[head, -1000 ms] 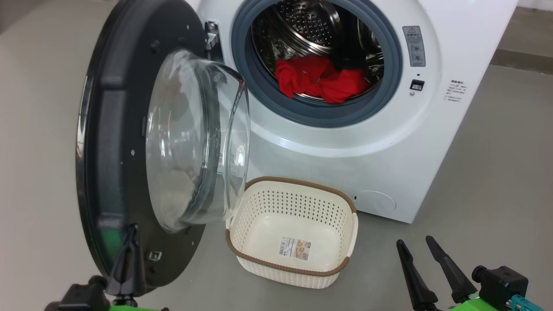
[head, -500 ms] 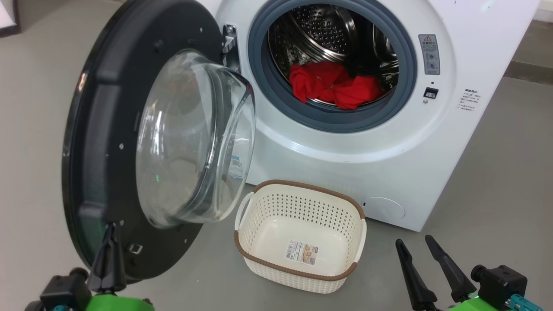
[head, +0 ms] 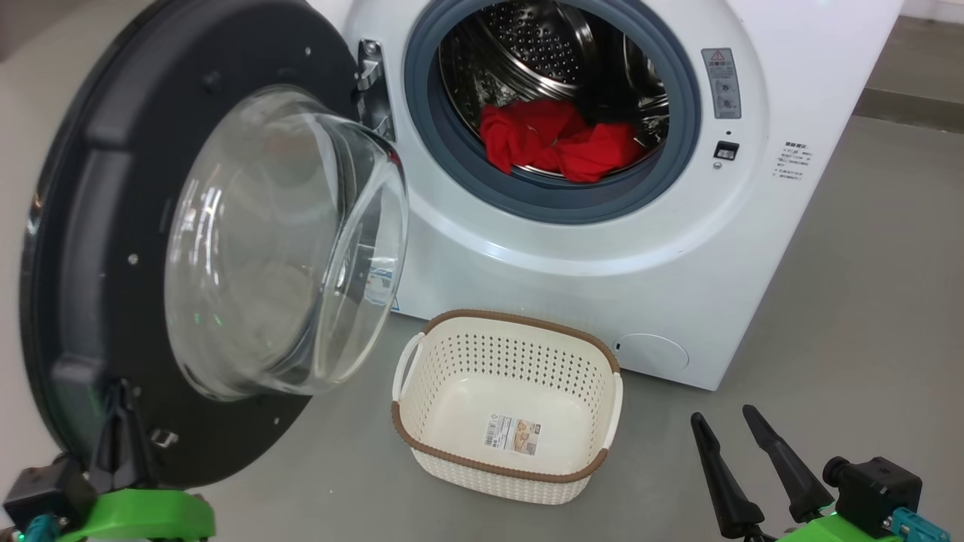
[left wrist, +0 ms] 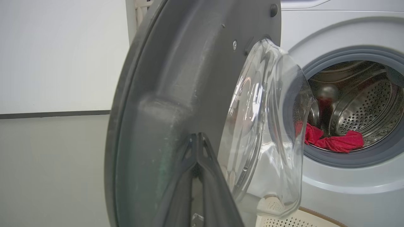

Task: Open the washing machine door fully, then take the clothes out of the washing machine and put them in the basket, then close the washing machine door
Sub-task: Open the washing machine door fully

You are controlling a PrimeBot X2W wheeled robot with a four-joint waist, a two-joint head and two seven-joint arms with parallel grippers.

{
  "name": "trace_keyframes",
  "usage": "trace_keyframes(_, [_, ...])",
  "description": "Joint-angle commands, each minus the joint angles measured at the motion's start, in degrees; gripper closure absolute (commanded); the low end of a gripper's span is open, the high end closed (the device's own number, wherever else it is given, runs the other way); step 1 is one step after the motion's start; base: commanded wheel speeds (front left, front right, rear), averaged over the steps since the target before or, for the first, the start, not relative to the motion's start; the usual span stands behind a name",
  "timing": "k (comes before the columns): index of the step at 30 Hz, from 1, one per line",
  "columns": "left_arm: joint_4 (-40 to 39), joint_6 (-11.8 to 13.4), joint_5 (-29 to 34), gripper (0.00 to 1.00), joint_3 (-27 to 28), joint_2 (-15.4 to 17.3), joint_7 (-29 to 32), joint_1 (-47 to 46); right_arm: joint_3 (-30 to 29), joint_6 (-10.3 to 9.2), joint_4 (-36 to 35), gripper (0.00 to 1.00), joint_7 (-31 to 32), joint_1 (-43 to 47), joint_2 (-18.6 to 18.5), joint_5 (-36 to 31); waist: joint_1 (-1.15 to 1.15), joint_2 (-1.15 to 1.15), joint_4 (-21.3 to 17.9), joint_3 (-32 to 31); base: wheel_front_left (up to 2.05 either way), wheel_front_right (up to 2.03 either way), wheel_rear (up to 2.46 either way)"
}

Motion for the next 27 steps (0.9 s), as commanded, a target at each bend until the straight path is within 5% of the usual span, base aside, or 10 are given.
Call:
trace_keyframes(1, [-0.3, 1.2, -0.3, 1.0, 3.4, 2.4, -0.3, -3.2, 1.0, 0.52, -1.9, 0.0, 0.1, -0.7, -0.4, -0.9, 0.0, 0.0, -0.3, 0.1, 0.0, 0.0, 0.0])
trace_keyframes(16, [5.0, 1.4, -0.2, 1.0, 6.9, 4.1, -0.3, -6.3, 0.8, 0.52, -2.1, 0.0, 0.2, -0.9, -0.4, -1.0, 0.0, 0.0, -0.8, 0.1, 0.0, 0.0, 0.0])
trace_keyframes(27, [1.9, 0.5, 1.2, 1.0, 6.2, 2.8, -0.3, -4.5, 0.7, 0.52, -1.7, 0.0, -0.2, -0.9, -0.4, -0.7, 0.0, 0.0, -1.2, 0.3, 0.0, 0.0, 0.0])
